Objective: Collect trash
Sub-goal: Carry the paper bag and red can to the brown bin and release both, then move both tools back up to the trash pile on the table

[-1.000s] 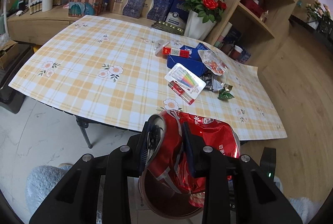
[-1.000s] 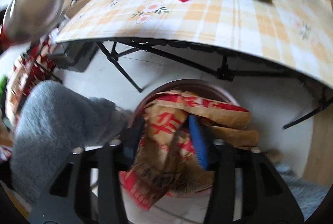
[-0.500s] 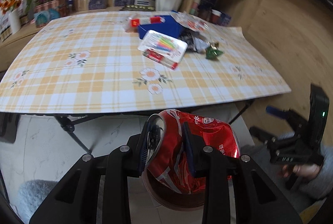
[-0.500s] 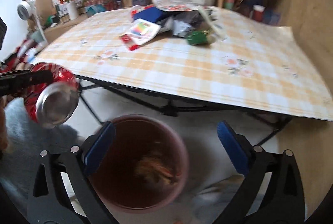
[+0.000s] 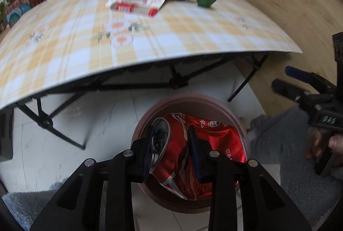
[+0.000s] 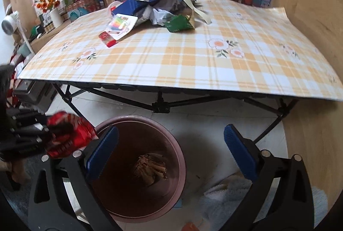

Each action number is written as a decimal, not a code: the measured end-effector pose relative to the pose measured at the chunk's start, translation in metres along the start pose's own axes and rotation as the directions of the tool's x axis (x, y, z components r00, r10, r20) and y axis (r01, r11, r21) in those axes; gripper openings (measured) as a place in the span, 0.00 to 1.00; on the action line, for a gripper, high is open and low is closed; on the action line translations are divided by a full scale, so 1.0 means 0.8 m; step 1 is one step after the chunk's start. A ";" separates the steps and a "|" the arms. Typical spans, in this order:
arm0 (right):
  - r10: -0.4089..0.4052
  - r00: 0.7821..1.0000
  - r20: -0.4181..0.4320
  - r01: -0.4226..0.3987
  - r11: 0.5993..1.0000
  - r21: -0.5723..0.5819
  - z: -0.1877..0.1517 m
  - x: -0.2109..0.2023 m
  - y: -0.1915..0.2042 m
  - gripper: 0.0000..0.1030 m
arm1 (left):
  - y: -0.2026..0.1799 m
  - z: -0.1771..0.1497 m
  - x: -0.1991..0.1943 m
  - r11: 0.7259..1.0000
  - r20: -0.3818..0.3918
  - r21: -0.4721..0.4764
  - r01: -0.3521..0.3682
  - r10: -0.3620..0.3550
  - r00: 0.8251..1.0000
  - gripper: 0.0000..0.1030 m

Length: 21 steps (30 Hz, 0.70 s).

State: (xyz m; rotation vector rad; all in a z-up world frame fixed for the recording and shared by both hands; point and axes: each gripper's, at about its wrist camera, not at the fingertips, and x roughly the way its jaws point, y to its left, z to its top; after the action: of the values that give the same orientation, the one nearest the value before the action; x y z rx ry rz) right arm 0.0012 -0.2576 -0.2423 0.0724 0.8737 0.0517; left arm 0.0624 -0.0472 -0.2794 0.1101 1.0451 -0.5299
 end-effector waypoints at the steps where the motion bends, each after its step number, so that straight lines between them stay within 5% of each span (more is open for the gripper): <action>1: 0.001 1.000 -0.006 -0.001 1.000 0.011 0.000 0.002 -0.001 0.94 | 0.003 0.000 0.004 1.000 -0.010 -0.007 0.002 -0.002 1.000 0.29; 7: 0.006 1.000 -0.016 -0.005 0.999 0.035 0.000 0.007 -0.005 0.94 | 0.004 -0.003 0.018 1.000 -0.050 -0.010 0.010 -0.011 0.999 0.30; 11: 0.006 1.000 -0.021 -0.005 1.000 0.023 0.001 0.008 -0.001 0.94 | -0.001 -0.003 0.018 1.000 -0.047 -0.003 0.031 -0.031 0.998 0.62; 21: 0.004 1.000 -0.018 -0.003 1.000 0.021 0.002 0.008 -0.001 0.94 | 0.017 0.003 -0.015 0.996 0.076 -0.081 -0.039 0.045 0.996 0.78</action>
State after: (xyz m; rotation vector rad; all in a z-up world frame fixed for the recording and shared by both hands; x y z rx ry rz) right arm 0.0070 -0.2580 -0.2462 0.0932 0.8919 0.0466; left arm 0.0661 -0.0321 -0.2704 0.0407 0.9841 -0.4504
